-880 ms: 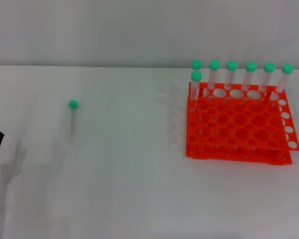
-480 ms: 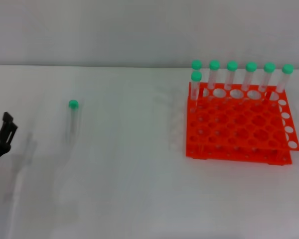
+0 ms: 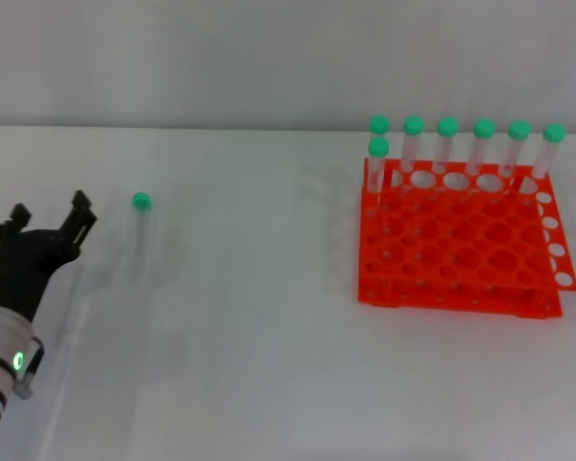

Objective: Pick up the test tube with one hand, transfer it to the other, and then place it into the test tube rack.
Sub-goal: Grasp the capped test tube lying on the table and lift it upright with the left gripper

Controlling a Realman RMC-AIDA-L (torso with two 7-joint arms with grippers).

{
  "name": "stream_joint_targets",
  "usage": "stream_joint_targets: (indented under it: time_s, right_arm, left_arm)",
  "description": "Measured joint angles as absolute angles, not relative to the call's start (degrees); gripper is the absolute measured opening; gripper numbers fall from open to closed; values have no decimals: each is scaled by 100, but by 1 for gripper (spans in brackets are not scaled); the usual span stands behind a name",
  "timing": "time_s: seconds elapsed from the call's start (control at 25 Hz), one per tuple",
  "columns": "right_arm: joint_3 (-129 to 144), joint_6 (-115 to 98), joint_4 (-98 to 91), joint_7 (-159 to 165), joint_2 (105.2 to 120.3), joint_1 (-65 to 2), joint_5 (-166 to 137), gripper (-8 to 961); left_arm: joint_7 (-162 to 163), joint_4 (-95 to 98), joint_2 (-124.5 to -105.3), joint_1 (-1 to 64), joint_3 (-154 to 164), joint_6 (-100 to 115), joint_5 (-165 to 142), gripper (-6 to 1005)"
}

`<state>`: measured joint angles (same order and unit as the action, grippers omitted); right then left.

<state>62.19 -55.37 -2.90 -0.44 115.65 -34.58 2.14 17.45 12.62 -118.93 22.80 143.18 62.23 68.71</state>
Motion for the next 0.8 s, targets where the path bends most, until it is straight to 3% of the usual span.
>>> stream_joint_targets:
  time_s: [0.28, 0.68, 0.8]
  right_arm:
    - [6232, -5537, -283, -40, 11570, -3432, 211, 849]
    - [6231, -5537, -282, -14, 11589, -3427, 211, 843]
    - [6231, -5537, -284, 2, 11589, -3442, 211, 841]
  left_arm:
    - [3705, 753, -11628, 2589, 14307, 5959, 5615, 867]
    - [8059, -1392, -10909, 3311, 14774, 7192, 3952, 853]
    - [9633, -2324, -10839, 3636, 15810, 7394, 3653, 848]
